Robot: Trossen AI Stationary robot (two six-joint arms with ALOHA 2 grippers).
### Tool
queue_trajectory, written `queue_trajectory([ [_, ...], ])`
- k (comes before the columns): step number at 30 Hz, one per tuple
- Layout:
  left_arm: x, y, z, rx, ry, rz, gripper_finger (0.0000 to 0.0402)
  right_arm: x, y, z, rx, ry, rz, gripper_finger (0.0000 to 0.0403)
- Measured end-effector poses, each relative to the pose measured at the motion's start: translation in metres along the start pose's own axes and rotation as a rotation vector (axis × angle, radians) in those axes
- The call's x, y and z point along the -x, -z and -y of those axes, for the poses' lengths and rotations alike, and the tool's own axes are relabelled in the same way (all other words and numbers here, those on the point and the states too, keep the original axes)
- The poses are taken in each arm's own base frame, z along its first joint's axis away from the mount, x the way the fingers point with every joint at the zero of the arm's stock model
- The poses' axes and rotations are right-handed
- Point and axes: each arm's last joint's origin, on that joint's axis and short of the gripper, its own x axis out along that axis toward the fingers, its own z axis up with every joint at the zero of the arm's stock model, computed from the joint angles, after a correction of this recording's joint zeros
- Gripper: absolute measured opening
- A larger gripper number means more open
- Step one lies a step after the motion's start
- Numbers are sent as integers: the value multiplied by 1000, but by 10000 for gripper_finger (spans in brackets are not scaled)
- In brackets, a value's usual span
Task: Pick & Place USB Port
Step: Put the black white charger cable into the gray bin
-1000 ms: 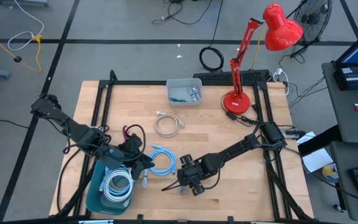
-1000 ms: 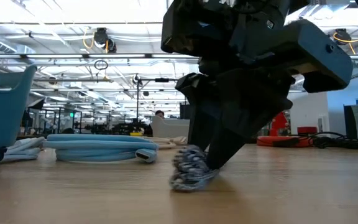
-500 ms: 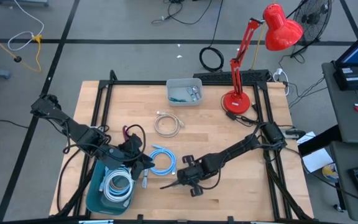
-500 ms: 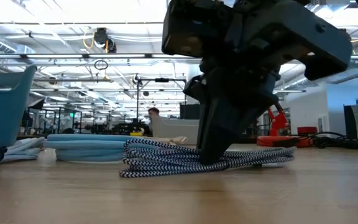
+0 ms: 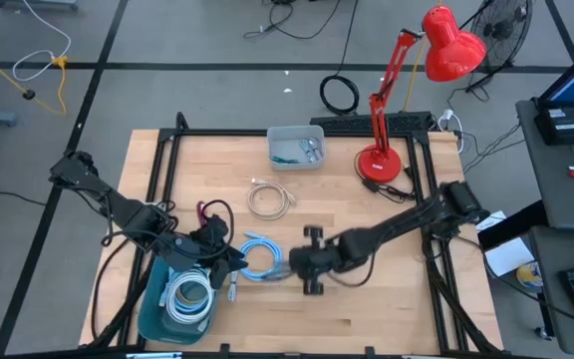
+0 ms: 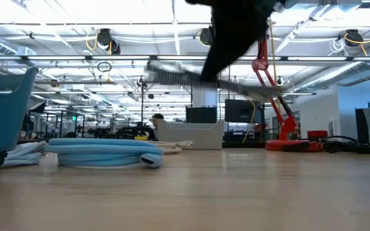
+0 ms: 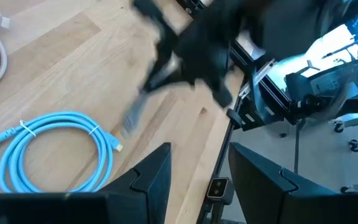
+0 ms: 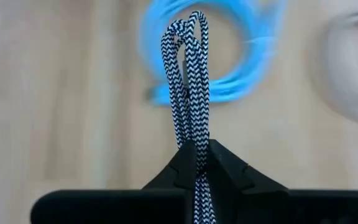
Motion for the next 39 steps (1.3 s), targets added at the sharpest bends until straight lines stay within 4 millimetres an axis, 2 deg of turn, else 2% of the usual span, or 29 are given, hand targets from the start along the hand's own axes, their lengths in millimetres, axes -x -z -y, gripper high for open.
queue_trajectory([
  [6, 0, 0, 0, 14, 3, 1, 161, 39, -21, 59, -215, 117, 115, 11],
  [9, 1, 0, 3, 23, 22, 6, 161, 51, -28, 93, -385, 149, 170, 11],
  [13, 1, 0, 5, 25, 39, 14, 161, 61, -34, 136, -525, 204, 241, 10],
  [18, 1, 0, 7, 23, 60, 28, 161, 60, -32, 189, -698, 232, 255, 10],
  [22, 3, 0, 11, 26, 87, 52, 161, 51, -26, 224, -860, 232, 247, 10],
  [31, 7, 4, 19, 43, 134, 99, 161, 24, -24, 277, -1068, 124, 327, 10],
  [39, 6, -3, 20, 85, 137, 165, 161, 19, -11, 317, -1066, 118, 341, 10],
])
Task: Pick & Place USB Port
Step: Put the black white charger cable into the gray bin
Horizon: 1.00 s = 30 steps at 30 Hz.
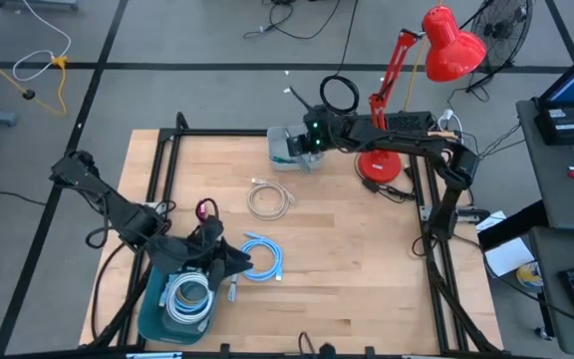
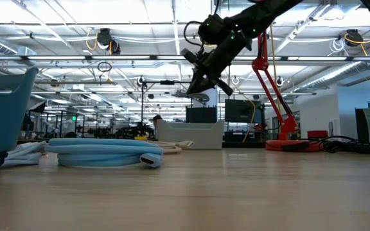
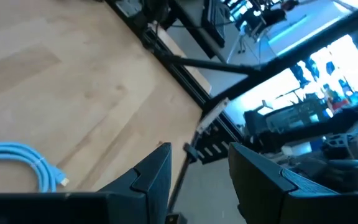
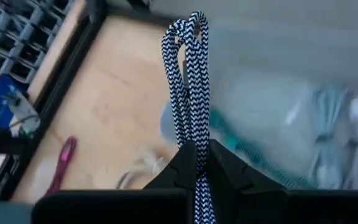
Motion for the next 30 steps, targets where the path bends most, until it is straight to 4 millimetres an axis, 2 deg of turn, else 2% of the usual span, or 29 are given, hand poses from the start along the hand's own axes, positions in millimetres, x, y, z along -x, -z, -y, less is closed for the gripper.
queue_trajectory([
  [6, -8, -15, -8, 24, -37, 43, 161, 4, -29, 17, 134, -56, 108, 9],
  [11, -14, -28, -15, 55, -67, 80, 161, 7, -39, 28, 300, -100, 102, 9],
  [18, -16, -42, -22, 75, -93, 125, 161, 5, -30, 25, 643, -98, 57, 9],
  [22, -16, -46, -24, 84, -90, 118, 161, 4, -21, 17, 837, -106, 35, 9],
  [27, -16, -50, -26, 95, -84, 110, 161, 2, -12, 8, 1002, -128, 18, 9],
  [30, -14, -50, -25, 99, -77, 113, 161, -3, -8, 9, 1075, -127, -1, 9],
])
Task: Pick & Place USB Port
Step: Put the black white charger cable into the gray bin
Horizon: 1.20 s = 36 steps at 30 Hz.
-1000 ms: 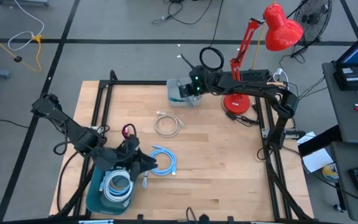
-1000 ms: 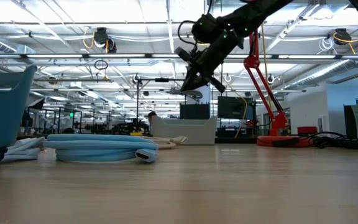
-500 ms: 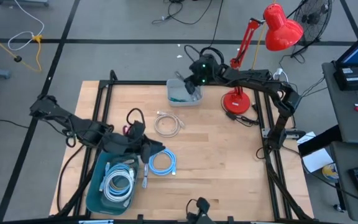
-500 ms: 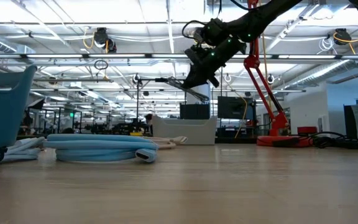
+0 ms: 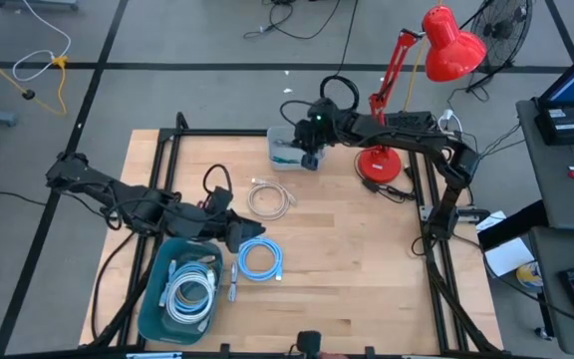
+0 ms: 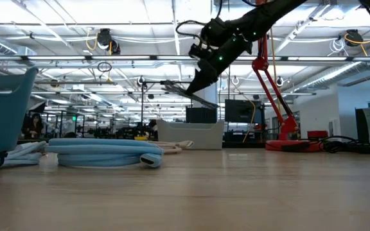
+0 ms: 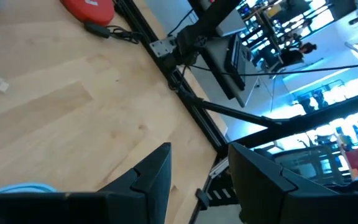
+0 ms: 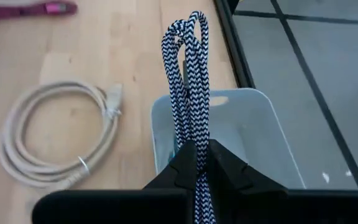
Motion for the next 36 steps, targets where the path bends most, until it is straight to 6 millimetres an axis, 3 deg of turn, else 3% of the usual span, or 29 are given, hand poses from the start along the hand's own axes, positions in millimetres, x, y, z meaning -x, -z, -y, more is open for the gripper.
queue_trajectory([
  [9, 1, 3, 1, 28, 8, -15, 161, -32, 31, -3, -38, -66, -174, 9],
  [23, 4, 8, 4, 8, 15, -25, 161, -38, 29, -5, -55, 10, -184, 9],
  [33, 4, 9, 4, 0, 21, -38, 161, -23, -16, 4, -18, 48, -51, 9],
  [36, 4, 9, 4, 0, 21, -38, 161, -21, -21, 7, -11, 59, -22, 9],
])
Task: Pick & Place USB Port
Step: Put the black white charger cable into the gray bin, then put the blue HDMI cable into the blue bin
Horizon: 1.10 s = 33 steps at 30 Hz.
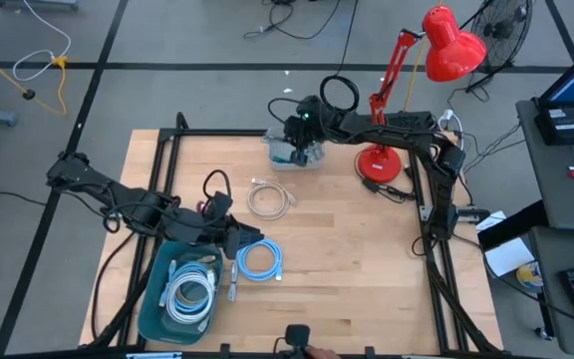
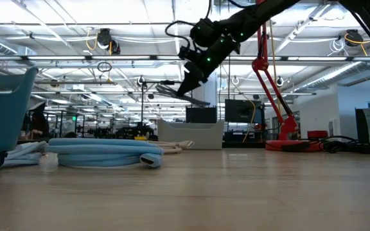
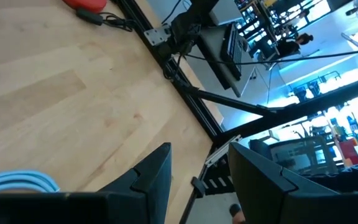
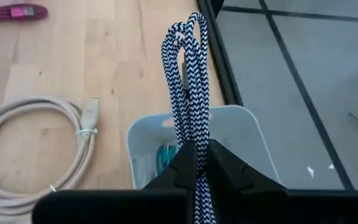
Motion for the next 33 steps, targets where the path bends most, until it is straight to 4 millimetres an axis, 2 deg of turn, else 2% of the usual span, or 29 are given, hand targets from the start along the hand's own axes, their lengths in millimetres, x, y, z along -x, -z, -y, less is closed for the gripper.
queue_trajectory([
  [10, 0, 0, 0, 8, 1, -1, 161, -40, 38, -6, -26, -114, -183, 9],
  [22, 1, 3, 1, 6, 0, 4, 161, -43, 42, -7, 8, -106, -213, 14],
  [33, 1, 3, 1, -7, -2, 8, 161, -42, 42, -9, -9, -84, -242, 123],
])
